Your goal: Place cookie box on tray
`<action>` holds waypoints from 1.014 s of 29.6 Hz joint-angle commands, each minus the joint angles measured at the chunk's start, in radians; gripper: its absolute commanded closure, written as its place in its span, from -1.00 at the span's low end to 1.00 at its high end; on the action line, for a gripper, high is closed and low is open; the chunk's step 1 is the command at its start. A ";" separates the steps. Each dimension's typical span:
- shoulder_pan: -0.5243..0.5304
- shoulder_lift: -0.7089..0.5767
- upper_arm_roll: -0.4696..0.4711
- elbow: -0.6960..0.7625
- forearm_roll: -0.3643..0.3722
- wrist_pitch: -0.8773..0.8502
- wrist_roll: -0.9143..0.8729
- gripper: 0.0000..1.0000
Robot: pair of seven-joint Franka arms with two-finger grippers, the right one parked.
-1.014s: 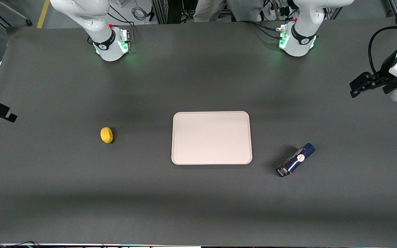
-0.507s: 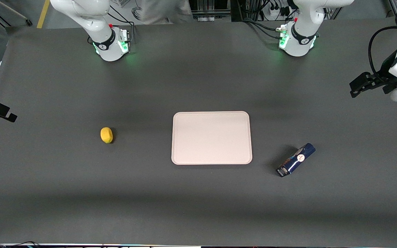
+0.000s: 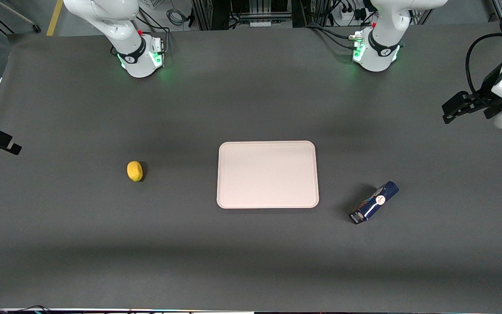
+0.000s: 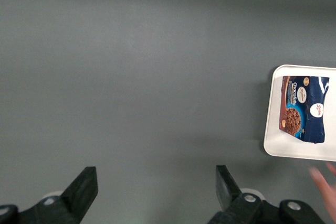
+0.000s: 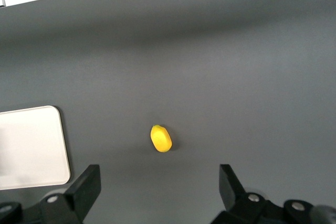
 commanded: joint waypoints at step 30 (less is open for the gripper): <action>-0.009 -0.071 0.005 0.162 0.021 -0.294 -0.023 1.00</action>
